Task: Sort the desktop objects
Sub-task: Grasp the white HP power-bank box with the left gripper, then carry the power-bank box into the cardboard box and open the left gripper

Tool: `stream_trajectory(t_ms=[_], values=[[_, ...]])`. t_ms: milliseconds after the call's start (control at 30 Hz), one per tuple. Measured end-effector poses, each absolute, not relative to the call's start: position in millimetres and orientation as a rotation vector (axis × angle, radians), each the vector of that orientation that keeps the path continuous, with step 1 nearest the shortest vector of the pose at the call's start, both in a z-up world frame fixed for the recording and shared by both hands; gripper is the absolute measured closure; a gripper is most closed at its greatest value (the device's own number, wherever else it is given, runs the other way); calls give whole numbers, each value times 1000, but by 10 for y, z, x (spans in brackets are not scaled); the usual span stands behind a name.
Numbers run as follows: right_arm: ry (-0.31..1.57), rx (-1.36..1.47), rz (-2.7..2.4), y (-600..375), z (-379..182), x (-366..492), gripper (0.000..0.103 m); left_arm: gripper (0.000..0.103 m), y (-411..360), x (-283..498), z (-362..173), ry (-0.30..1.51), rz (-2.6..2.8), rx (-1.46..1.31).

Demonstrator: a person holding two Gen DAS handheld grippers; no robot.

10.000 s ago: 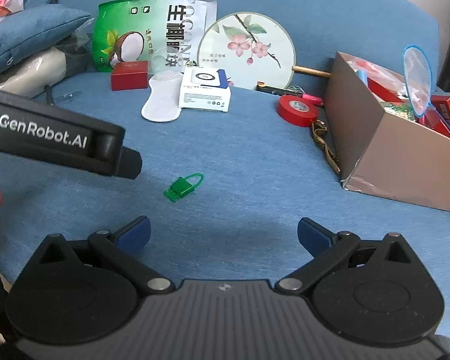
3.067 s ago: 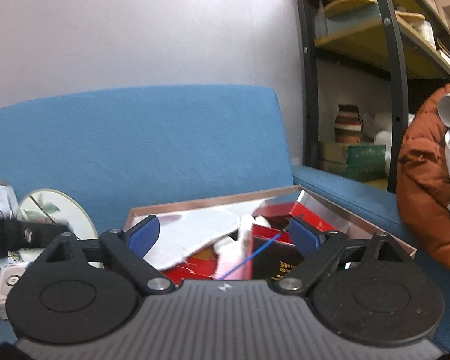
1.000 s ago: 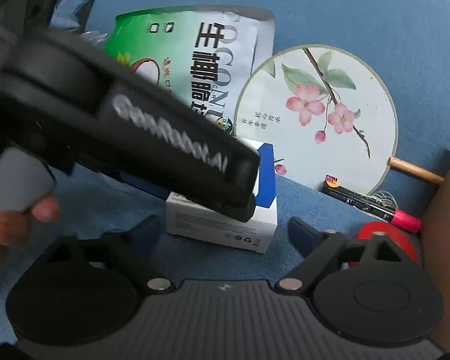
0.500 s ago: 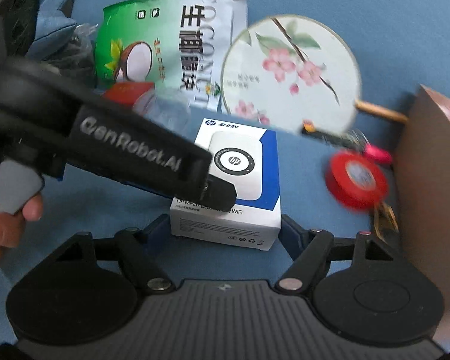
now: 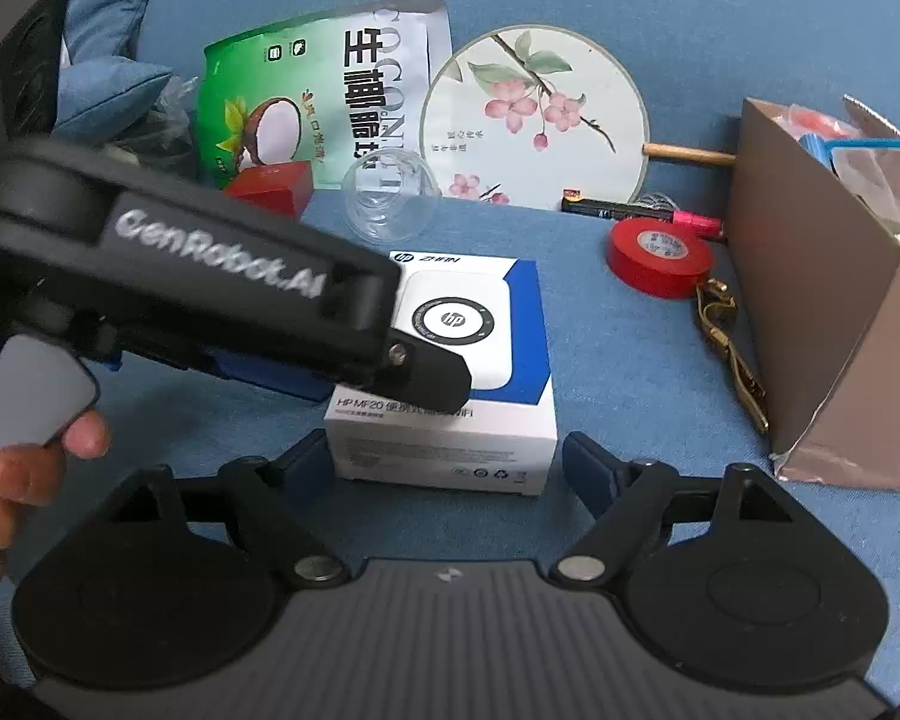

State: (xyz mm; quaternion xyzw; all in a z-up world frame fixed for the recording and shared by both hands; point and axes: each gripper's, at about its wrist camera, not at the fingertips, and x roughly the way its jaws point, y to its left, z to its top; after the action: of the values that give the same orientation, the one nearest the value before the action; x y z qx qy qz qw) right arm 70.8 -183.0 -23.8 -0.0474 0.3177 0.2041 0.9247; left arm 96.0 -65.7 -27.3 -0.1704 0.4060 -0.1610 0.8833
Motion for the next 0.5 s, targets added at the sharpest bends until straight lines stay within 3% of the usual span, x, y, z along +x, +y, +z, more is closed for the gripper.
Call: stream_trajectory(t_ms=[233,333,500], values=[[620,-169,437,-1654,-240,834,19,24,-686,1040,-294,831,-320,-341],[631,-147,429,-1684,-259,874,26,31,-695,1056,-293,824,-328,-340],[637,-93,419,-1745,-218,843,27,35,-710,973,-201,813,-311,-350]])
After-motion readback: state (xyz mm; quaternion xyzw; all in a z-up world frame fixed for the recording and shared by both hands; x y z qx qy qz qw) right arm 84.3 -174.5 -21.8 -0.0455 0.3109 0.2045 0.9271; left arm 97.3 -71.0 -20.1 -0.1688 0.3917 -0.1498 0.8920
